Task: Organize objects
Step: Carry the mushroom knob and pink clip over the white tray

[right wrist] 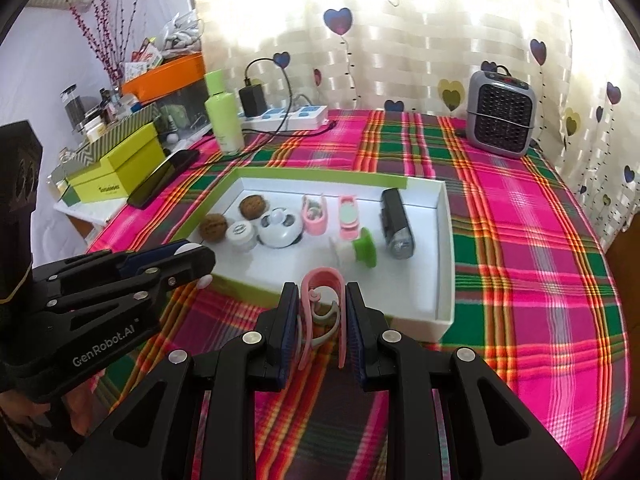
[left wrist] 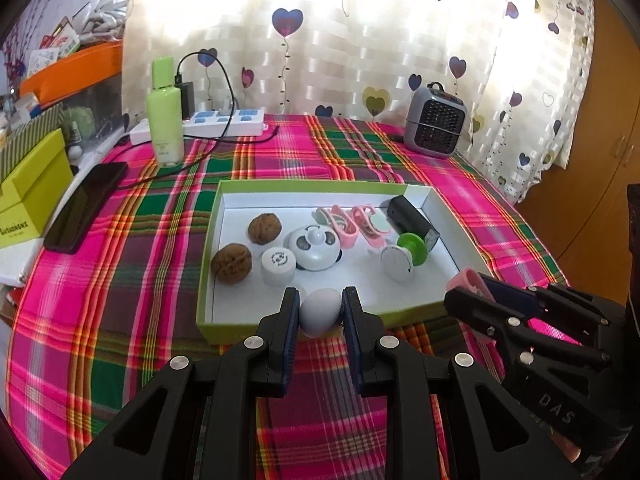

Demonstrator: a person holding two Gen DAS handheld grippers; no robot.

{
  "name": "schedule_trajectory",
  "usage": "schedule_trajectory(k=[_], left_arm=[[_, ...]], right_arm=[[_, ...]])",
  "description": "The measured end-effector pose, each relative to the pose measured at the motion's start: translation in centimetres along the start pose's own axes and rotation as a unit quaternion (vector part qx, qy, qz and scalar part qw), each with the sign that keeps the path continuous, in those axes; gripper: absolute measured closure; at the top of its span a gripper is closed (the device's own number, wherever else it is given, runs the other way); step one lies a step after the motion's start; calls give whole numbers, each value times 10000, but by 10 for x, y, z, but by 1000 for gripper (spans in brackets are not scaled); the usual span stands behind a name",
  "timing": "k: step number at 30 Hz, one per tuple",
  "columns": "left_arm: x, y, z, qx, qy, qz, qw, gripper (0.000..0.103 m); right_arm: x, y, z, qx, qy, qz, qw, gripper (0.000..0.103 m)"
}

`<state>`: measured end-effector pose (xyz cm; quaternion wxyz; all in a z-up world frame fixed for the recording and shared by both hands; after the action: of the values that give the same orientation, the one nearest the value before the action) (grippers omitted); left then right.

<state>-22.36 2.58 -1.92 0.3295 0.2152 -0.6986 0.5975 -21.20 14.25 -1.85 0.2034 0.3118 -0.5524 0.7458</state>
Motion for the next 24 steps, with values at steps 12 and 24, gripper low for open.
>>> schedule_trajectory(k=[12,24], left_arm=[[12,26,-5,-80,19,132,9999,83],[16,53,-9,-116,79,322,9994,83]], right_arm=[[20,8,-39,-246,282,-11,9993,79],[30,22,-55,-303,351,52,9989,79]])
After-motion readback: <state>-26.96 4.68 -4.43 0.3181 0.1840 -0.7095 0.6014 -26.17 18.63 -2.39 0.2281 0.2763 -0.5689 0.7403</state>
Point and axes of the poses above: each gripper's, at about its wrist camera, not at the fingertips, and y roughly the way its jaws point, z to its left, x to its top, the point moved 10 cm from there along y, roughly the way its jaws point, and after that the axes turned 6 degrees about y, right-handed, at the moved point
